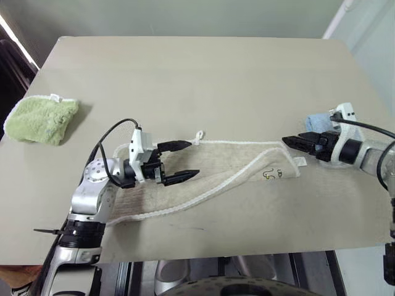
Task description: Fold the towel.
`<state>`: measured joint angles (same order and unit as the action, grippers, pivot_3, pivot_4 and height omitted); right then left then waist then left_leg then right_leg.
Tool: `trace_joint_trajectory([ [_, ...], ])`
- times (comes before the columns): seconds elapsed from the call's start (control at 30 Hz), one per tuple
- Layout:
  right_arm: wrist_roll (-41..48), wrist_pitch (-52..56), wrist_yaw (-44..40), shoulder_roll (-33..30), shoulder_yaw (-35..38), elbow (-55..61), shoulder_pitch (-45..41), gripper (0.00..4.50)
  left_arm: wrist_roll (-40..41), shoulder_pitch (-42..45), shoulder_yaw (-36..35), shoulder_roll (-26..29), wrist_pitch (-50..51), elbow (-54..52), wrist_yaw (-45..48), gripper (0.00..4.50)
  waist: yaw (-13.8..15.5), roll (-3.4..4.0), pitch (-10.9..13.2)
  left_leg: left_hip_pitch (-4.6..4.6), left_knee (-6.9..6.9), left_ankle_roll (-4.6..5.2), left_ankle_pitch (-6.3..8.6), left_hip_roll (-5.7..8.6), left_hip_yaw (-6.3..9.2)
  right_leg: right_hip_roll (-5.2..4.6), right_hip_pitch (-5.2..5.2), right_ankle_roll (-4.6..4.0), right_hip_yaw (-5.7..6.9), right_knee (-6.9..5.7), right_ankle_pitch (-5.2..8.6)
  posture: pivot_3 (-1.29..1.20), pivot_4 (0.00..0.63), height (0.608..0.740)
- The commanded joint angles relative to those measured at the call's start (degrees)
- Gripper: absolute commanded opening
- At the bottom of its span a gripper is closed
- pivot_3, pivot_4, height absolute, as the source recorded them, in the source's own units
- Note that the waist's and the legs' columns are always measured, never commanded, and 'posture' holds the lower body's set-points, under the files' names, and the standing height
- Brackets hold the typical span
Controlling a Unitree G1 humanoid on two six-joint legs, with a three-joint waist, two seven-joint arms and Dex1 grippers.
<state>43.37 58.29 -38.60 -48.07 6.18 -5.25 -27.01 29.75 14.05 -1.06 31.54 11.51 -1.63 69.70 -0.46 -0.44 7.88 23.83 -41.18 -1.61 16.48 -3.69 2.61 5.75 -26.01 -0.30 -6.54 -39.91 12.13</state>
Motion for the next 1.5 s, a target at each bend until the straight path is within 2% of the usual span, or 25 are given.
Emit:
trace_joint_trajectory([
  [0.03,-4.3,-2.8,-5.1,0.0,-2.6,-6.3,-3.9,4.5,-0.1,0.2,-0.5,0.2,-1.1,-0.5,0.0,4.45,0.1,0.0,0.0,0.06,0.0,0.0,0.0,0.0,0.01,0.0,-0.06,-0.03,0.0,-0.01,-0.03,0.0,0.15,0.703],
  [0.17,-9.5,-5.6,-9.1,0.4,-6.7,-12.4,-7.5,4.5,0.0,-0.8,-0.6,0.1,-0.7,-2.4,-1.0,4.45,0.1,0.01,0.0,0.23,-0.05,0.0,0.0,-0.02,-0.04,-0.04,-0.27,-0.56,0.01,-0.06,-0.41,0.0,0.15,0.703],
  [0.4,-17.3,-10.6,-12.4,1.9,-11.0,-17.4,-10.0,4.5,-1.2,-3.0,-0.1,0.9,-1.8,-3.9,-1.4,4.45,0.0,0.01,0.0,0.21,-0.17,0.01,-0.01,-0.07,-0.1,-0.06,-0.26,-0.56,0.03,-0.06,-0.44,0.0,0.15,0.703],
  [0.57,-18.9,-11.1,-15.4,2.8,-12.1,-14.4,-9.3,4.5,-1.5,-3.1,-0.1,0.7,-1.8,-4.0,-1.7,4.45,-0.1,0.01,0.0,0.22,-0.5,0.11,-0.05,-0.12,-0.12,-0.06,-0.21,-0.24,0.06,-0.06,-0.59,0.0,0.15,0.703],
  [0.7,-18.8,-9.7,-17.0,3.4,-12.1,-11.4,-9.0,3.67,-1.9,-3.0,0.2,0.6,-2.0,-4.1,-1.8,4.5,-0.2,0.02,0.0,0.23,-0.69,0.24,-0.13,-0.13,-0.12,-0.05,-0.17,-0.14,0.06,-0.06,-0.73,0.0,0.15,0.703],
  [0.9,-19.6,-8.9,-17.6,4.9,-12.3,-10.4,-9.5,1.55,-2.0,-2.4,0.4,0.4,-1.8,-4.3,-2.3,4.5,-0.2,0.03,0.0,0.27,-0.83,0.4,-0.23,-0.11,-0.13,-0.05,-0.15,-0.56,0.05,-0.06,-0.67,0.0,0.15,0.703],
  [1.17,-21.4,-9.6,-16.6,6.9,-10.3,-19.3,-14.3,1.55,-1.9,-2.4,0.5,0.8,-1.4,-4.9,-2.8,4.5,-0.2,0.04,0.0,0.4,-0.85,0.4,-0.24,-0.12,-0.14,-0.05,-0.31,-0.58,0.03,-0.07,-0.73,0.0,0.15,0.703],
  [1.27,-22.0,-11.2,-17.6,6.1,-9.7,-21.1,-15.3,1.55,-1.9,-2.5,0.3,1.0,-1.3,-5.0,-2.9,4.5,-0.1,0.04,0.0,0.48,-0.84,0.4,-0.24,-0.13,-0.13,-0.05,-0.39,-0.6,0.05,-0.06,-1.23,0.0,0.15,0.703],
  [1.5,-21.6,-10.2,-20.7,4.7,-9.5,-20.6,-16.0,1.55,-1.9,-2.8,0.3,1.0,-1.8,-4.7,-2.9,4.5,-0.1,0.05,0.0,0.69,-0.83,0.4,-0.23,-0.14,-0.15,-0.07,-0.58,-0.67,0.04,-0.05,-1.26,0.0,0.15,0.703],
])
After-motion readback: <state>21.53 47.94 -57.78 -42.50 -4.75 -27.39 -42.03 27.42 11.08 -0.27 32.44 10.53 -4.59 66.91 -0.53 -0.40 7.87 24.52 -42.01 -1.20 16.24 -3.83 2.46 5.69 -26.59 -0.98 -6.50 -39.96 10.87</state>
